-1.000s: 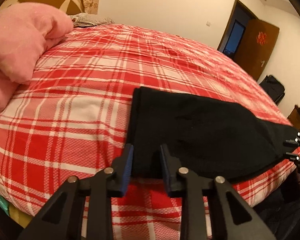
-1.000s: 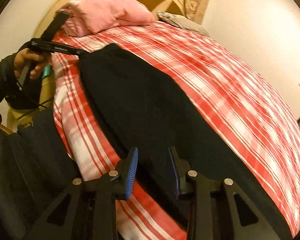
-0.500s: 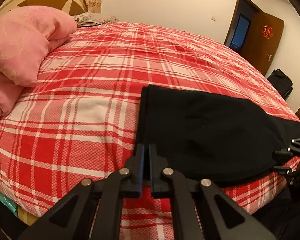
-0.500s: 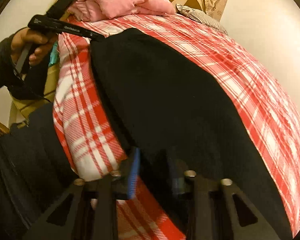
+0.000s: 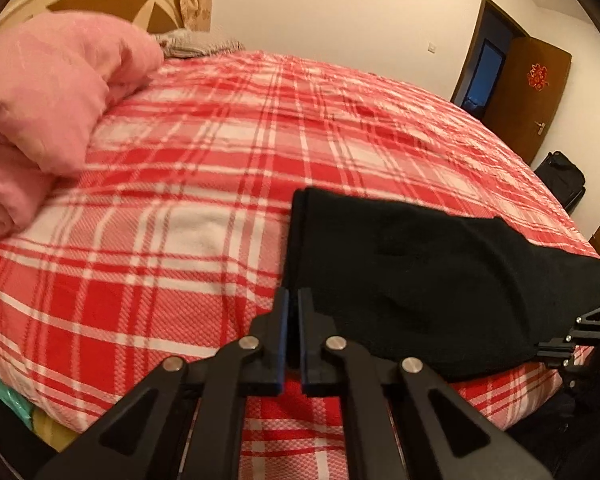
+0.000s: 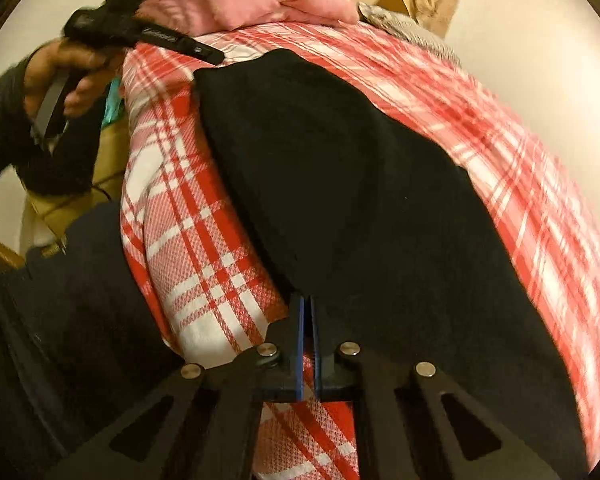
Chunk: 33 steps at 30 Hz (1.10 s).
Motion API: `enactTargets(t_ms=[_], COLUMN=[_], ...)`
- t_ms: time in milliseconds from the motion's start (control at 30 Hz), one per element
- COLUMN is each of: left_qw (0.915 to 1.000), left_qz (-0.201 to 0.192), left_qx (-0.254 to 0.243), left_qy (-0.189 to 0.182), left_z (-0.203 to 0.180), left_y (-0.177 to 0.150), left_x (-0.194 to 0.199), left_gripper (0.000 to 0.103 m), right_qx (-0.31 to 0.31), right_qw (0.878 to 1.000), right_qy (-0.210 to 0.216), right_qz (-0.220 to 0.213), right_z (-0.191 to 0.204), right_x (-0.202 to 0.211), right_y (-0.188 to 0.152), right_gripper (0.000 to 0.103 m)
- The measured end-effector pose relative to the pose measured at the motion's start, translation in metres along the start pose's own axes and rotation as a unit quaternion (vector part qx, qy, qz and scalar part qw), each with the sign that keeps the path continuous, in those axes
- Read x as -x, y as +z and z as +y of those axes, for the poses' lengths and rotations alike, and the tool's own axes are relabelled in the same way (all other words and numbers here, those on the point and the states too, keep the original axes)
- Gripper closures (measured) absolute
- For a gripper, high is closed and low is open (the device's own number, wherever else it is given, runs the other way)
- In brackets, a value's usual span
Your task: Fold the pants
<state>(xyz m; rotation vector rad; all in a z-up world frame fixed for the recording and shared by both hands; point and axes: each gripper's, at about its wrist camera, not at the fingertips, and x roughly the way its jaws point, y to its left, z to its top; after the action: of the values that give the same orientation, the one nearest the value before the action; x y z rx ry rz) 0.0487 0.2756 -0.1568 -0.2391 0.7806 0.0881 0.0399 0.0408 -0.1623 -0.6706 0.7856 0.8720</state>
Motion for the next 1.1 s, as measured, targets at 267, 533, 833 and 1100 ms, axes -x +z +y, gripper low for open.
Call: enactTargets(t_ms=[267,533,833,1100], left_qw=[0.9973,0.9843,0.9764,0.9416], left_qz=[-0.043,0.032,0.04,0.037], left_qx=[-0.059,-0.15,-0.188,-0.288], left_qy=[-0.005,-0.088,-0.099,-0.17], left_z=[-0.045,-0.114,-0.145,-0.234], left_y=[0.009,-0.025,-0.026,-0.017], left_x=[0.026,-0.013,-0.015,-0.019], left_gripper=[0.098,0.089,0.067,0.063], right_qx=[-0.049,-0.105,-0.162,-0.327], right_qw=[0.998,0.994,0.986,0.926], right_qy=[0.022,0.015,-0.027,-0.164], right_qz=[-0.044,0.006,-0.038,-0.09], right_z=[-0.022,-0.043,-0.082,-0.184], right_x=[0.028,0.009,0.057,0.181], right_y=[-0.003,-0.021,-0.056,-0.156], right_gripper=[0.048,0.048,0.048,0.048])
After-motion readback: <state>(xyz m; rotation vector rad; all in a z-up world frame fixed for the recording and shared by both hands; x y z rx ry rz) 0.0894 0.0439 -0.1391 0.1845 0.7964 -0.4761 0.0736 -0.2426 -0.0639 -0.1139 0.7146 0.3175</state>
